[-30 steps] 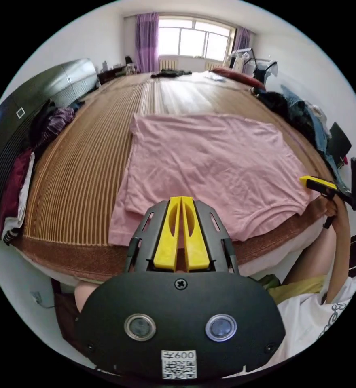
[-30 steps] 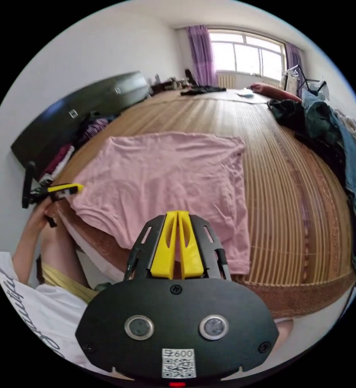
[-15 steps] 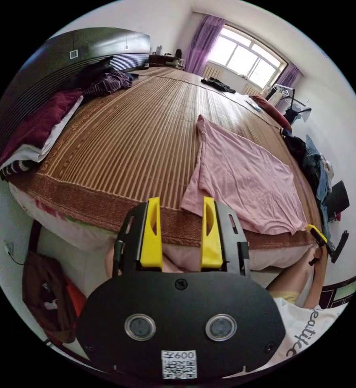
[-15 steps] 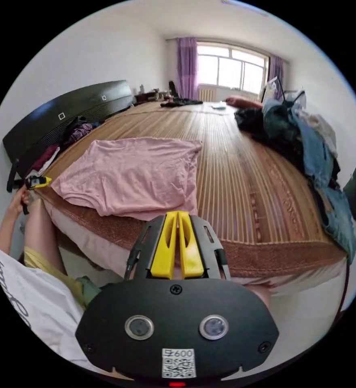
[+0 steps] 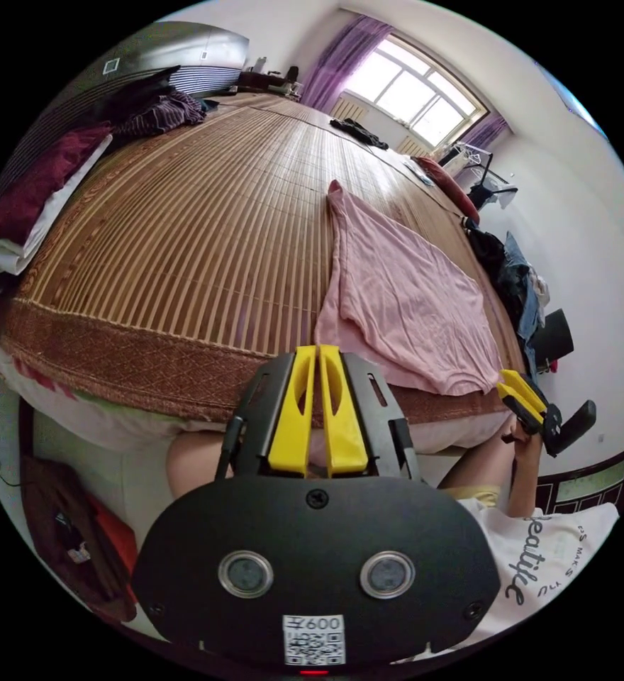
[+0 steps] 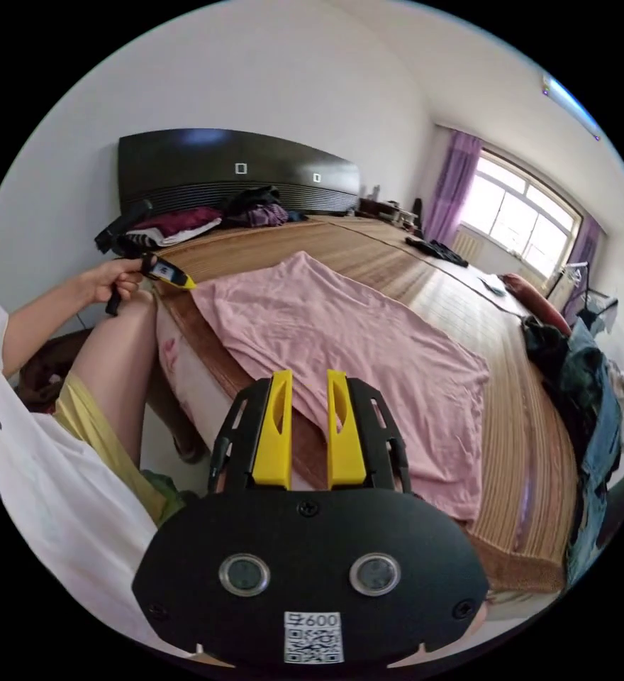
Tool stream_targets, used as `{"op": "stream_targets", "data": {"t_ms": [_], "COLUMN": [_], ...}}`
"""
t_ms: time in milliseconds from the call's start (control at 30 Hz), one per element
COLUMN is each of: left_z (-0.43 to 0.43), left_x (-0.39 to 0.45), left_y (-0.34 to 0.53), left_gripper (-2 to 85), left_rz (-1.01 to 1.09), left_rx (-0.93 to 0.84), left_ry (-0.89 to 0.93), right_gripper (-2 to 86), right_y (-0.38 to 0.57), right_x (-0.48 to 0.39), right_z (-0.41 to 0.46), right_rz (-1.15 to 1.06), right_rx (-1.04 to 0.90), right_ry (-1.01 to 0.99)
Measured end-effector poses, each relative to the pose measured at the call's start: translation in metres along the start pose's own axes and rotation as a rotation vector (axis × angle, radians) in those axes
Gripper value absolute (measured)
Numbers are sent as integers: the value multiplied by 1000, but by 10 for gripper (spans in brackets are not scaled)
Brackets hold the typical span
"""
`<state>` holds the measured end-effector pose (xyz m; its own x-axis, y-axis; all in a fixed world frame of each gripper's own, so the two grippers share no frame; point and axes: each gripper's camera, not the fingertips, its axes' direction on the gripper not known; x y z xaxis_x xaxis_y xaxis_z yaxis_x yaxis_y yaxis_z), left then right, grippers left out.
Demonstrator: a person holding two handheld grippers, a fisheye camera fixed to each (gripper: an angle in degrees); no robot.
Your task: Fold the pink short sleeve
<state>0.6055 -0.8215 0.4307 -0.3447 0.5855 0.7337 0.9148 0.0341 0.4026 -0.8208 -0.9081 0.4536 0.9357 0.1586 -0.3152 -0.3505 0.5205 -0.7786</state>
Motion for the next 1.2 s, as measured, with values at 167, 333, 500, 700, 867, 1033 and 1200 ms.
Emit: {"op": "stream_targets", "data": {"t_ms": [167, 333, 500, 700, 867, 1033, 1200], "left_z": [-44, -81, -117, -151, -170, -176, -182], "left_x": [32, 58, 88, 111, 126, 130, 104], "left_y": [-9, -22, -27, -31, -36, -45, -90], "left_gripper": [14, 12, 10, 8, 12, 32, 161], "left_rz": [-34, -79, -122, -168, -168, -159, -209], "left_rx": [30, 30, 45, 73, 83, 70, 137], "left_ry": [56, 162, 240, 367, 414, 424, 368], "right_gripper": [24, 115, 146, 142, 87, 13, -5], "right_y": [38, 56, 76, 102, 132, 160, 163], "right_x": [-116, -214, -335, -453, -500, -521, -527], "right_z": [54, 128, 207, 306, 355, 353, 335], "right_rz": [-106, -148, -249, -386, -454, -422, -363], "right_rx": [53, 13, 18, -116, -199, -137, -75], "right_ry": [-73, -188, 39, 317, 337, 281, 241]}}
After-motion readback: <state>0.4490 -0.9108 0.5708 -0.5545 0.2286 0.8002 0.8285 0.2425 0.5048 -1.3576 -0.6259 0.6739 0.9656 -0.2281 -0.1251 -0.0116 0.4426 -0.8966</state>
